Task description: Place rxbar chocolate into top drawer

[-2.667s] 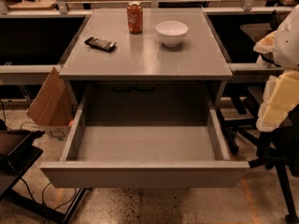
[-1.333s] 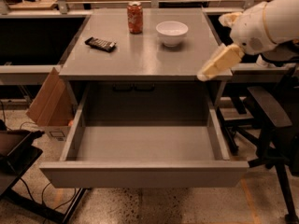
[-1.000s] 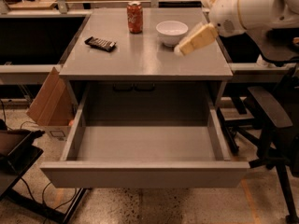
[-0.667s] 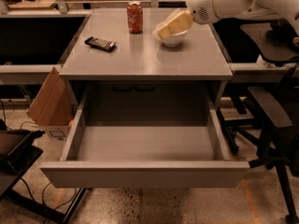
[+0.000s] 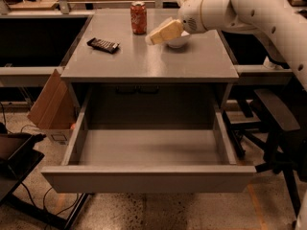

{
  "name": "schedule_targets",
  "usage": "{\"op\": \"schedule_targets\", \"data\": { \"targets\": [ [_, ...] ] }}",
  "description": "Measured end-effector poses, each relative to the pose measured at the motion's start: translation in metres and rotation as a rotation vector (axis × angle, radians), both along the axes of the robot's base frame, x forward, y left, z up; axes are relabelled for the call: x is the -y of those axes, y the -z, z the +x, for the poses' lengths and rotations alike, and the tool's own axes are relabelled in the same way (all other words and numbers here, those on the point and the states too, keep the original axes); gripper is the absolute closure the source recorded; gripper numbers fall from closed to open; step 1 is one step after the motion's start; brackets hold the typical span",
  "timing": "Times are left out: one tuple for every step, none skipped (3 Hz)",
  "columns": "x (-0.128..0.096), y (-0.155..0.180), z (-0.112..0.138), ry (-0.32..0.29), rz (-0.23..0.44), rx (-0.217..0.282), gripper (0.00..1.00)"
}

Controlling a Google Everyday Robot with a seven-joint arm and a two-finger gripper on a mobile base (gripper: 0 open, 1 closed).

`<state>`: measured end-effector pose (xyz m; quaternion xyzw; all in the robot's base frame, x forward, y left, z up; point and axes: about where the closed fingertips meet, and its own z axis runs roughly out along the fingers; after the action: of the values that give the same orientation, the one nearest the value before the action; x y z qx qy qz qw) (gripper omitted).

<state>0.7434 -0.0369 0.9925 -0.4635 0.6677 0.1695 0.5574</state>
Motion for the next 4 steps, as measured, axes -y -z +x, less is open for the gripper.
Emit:
{"op": "schedule_targets", "data": {
  "targets": [
    [-0.031, 0.026, 0.037, 0.009, 0.073, -0.033, 0.0],
    [-0.063, 0.046, 0.066, -0.008, 0.109, -0.066, 0.0],
    [-0.117, 0.07, 0.089, -0.064, 0.077, -0.108, 0.0],
    [-0.151, 0.091, 0.101, -0.089, 0.012, -0.142, 0.0]
  ]
}}
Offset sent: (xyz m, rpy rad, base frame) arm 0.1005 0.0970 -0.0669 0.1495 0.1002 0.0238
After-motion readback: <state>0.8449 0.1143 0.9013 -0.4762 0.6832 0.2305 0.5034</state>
